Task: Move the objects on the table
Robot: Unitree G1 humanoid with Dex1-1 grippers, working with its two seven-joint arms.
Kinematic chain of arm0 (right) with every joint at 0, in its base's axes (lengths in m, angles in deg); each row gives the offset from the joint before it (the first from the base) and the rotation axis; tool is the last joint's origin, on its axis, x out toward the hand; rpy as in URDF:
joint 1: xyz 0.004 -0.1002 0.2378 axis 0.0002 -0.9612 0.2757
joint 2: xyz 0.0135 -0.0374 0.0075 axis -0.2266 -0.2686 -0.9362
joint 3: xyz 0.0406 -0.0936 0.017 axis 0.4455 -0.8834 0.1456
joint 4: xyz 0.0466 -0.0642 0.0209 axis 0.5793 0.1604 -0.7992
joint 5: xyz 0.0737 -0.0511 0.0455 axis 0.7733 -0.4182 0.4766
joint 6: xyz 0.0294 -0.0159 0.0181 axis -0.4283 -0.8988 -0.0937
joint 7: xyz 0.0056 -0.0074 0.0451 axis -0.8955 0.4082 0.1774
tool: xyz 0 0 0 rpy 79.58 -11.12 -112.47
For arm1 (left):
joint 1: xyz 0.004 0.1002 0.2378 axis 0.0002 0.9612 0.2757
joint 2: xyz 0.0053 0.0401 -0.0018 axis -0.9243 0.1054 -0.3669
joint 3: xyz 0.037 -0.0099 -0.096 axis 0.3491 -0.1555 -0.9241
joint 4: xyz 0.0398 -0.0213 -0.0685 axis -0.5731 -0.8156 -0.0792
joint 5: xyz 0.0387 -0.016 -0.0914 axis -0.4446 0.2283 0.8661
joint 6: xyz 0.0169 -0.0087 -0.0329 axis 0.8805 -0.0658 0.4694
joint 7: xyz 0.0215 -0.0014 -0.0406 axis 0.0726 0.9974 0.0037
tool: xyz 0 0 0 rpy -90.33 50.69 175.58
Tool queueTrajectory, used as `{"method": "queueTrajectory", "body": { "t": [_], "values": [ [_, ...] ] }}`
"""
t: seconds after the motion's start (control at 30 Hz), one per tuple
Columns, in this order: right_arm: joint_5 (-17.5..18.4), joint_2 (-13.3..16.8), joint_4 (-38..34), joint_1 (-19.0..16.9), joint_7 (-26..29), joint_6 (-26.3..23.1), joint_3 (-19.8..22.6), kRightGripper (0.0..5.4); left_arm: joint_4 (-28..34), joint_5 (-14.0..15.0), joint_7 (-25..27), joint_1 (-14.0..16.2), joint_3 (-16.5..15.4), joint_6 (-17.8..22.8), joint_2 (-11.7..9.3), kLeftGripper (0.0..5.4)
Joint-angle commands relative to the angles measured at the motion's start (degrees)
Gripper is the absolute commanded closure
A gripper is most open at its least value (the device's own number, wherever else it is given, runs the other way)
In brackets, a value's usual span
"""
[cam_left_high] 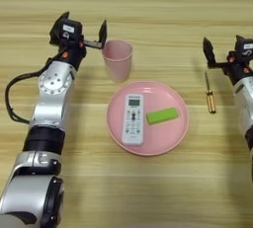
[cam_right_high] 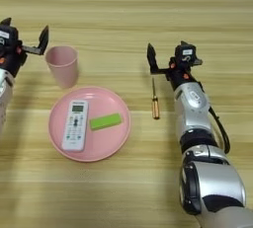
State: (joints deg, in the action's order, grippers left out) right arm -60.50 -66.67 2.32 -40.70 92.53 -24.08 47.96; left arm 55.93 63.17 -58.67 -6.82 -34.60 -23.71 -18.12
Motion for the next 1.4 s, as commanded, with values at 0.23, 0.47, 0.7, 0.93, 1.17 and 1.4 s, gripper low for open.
{"method": "queueTrajectory", "body": {
  "t": [0.23, 0.47, 0.7, 0.93, 1.17, 1.4],
  "values": [
    [0.44, -1.12, -2.22, -0.3, 3.61, 1.47, -0.86, 0.0, -20.06, -1.97, -9.66, -6.17, -4.13, -15.96, -2.28, 0.02],
    [2.41, -2.52, -6.33, -2.35, 9.85, 1.15, -2.05, 0.0, -27.31, 0.72, -7.86, -8.33, -5.92, -18.35, -2.51, 0.02],
    [7.2, -2.48, -18.19, -7.27, 22.71, -3.38, -5.75, 0.0, -30.14, 0.89, -8.11, -9.39, -6.23, -18.96, -2.75, 0.02],
    [7.91, 3.01, -27.85, -11.1, 34.47, -11.4, -10.79, 0.0, -30.96, 0.87, -8.05, -9.77, -6.39, -19.32, -2.67, 0.02],
    [5.52, 10.96, -33.12, -11.31, 43.72, -17.86, -15.98, 0.0, -31.66, 0.86, -8.12, -10.2, -6.49, -19.35, -2.54, 0.02],
    [1.81, 16.9, -35.92, -9.36, 52.47, -22.67, -22.39, 0.0, -31.66, 0.83, -8.22, -10.21, -6.5, -19.57, -2.42, 0.02]
  ]
}}
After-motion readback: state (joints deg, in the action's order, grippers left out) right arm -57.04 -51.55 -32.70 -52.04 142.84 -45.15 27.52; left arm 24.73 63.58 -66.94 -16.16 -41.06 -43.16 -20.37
